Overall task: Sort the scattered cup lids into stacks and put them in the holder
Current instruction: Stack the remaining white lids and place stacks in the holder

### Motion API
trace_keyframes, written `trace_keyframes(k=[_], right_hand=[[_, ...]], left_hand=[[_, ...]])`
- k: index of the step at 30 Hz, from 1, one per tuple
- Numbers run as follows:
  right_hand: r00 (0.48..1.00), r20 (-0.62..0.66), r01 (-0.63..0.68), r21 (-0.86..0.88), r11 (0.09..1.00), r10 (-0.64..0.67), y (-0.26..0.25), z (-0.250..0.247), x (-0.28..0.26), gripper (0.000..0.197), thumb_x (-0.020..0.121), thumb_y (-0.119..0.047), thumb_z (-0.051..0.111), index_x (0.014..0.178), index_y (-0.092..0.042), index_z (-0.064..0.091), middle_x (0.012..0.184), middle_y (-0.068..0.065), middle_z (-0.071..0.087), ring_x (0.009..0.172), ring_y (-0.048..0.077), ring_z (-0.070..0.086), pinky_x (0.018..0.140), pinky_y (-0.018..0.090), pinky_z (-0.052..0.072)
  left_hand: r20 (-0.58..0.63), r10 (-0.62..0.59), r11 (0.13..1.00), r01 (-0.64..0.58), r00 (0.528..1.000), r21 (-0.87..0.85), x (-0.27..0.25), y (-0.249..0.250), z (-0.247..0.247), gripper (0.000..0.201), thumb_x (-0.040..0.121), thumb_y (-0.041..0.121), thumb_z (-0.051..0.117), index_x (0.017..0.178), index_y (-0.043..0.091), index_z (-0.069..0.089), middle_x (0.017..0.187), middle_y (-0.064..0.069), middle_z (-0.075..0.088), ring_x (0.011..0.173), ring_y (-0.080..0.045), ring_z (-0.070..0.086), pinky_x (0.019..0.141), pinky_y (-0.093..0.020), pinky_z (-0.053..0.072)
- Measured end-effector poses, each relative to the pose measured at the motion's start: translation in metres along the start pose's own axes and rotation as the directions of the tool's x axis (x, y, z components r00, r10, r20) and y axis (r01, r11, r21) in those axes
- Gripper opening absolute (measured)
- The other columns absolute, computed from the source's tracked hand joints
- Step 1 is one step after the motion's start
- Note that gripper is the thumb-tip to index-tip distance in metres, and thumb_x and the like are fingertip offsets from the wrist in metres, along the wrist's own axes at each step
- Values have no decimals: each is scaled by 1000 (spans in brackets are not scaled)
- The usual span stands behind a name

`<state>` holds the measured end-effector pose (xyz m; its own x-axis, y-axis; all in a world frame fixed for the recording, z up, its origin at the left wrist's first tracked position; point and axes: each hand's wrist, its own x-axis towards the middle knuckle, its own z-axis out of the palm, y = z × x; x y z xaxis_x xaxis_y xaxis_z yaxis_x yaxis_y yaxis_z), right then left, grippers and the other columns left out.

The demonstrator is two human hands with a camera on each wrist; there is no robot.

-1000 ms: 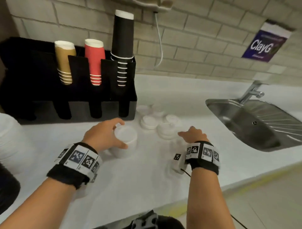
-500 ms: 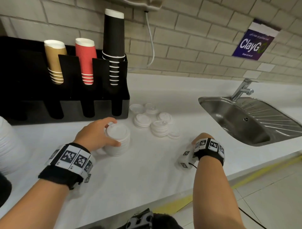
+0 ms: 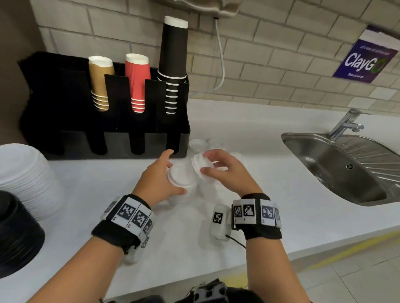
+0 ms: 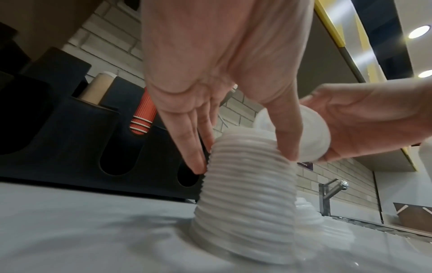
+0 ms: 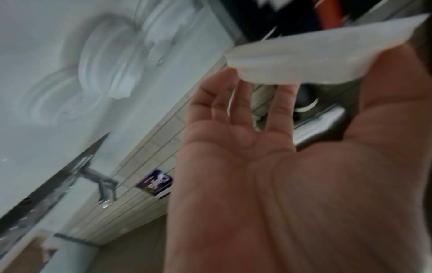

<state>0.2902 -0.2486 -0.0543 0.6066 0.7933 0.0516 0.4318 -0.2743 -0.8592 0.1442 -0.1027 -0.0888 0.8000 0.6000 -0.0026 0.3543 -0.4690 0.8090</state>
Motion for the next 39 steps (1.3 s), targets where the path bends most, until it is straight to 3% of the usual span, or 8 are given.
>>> trace_keyframes(k=[8, 13, 17, 23, 26, 32, 35, 39], right_hand=[[994, 38, 110, -229, 967, -104, -4, 36, 7, 46, 72, -28, 82, 115, -26, 64, 114, 0, 59, 104, 15, 54, 90, 28, 45], [992, 92, 114, -315, 942, -89, -11, 42, 15, 49, 72, -28, 80, 118, -26, 63, 111, 0, 56, 107, 16, 51, 84, 22, 37], [992, 96, 113, -363, 925, -83, -14, 44, 17, 50, 71, -29, 80, 117, -26, 63, 106, -2, 53, 105, 15, 48, 81, 20, 33], [992, 91, 112, -362, 925, -85, -14, 46, 16, 50, 69, -29, 83, 115, -24, 62, 110, 0, 53, 106, 17, 48, 83, 22, 35], [993, 83, 111, -334, 936, -88, -12, 44, 17, 48, 68, -27, 85, 111, -24, 63, 112, 0, 52, 105, 17, 48, 84, 21, 35], [996, 71, 70, -152, 986, -60, -1, 29, 25, 23, 79, -30, 78, 96, -21, 68, 108, 0, 62, 101, 17, 58, 86, 26, 46], [990, -106, -121, -315, 941, 92, 17, -1, 45, 25, 90, -32, 66, 107, -14, 66, 119, 8, 62, 114, 24, 54, 95, 29, 41], [885, -133, -419, -644, 640, 446, 36, -29, 65, 50, 89, -41, 64, 130, -16, 50, 137, 13, 45, 134, 31, 32, 103, 40, 35]], left_hand=[[-21, 7, 1000, -8, 1000, -20, 2, 4, 7, 130, 62, 20, 90, 154, 23, -2, 88, 23, 47, 86, -11, 59, 76, -22, 43], [-27, 6, 999, -7, 1000, -34, 2, 3, 6, 131, 62, 18, 89, 153, 23, -4, 84, 23, 50, 75, 2, 56, 59, -9, 39], [-20, -2, 1000, 2, 1000, -28, 4, 1, 5, 130, 62, 19, 89, 154, 22, -3, 83, 24, 50, 74, 5, 54, 57, -7, 37], [34, -9, 1000, 9, 999, -1, 3, 3, 1, 105, 59, 23, 91, 146, 19, 33, 108, 9, 57, 104, -21, 60, 90, -34, 50], [54, 5, 1000, -4, 999, -18, 4, 2, -1, 73, 59, 23, 91, 125, 17, 58, 111, 0, 66, 103, -23, 62, 91, -43, 52], [49, 9, 1000, -9, 999, 6, 7, 3, -3, 60, 59, 27, 91, 113, 17, 65, 105, 3, 68, 99, -19, 63, 89, -41, 52], [50, -5, 1000, 4, 999, 23, 8, 3, -3, 64, 60, 26, 91, 117, 19, 62, 109, 5, 65, 103, -19, 61, 92, -39, 51], [59, -24, 1000, 23, 998, 14, 9, 2, -3, 64, 61, 25, 91, 117, 20, 62, 113, 4, 65, 104, -19, 60, 94, -41, 50]])
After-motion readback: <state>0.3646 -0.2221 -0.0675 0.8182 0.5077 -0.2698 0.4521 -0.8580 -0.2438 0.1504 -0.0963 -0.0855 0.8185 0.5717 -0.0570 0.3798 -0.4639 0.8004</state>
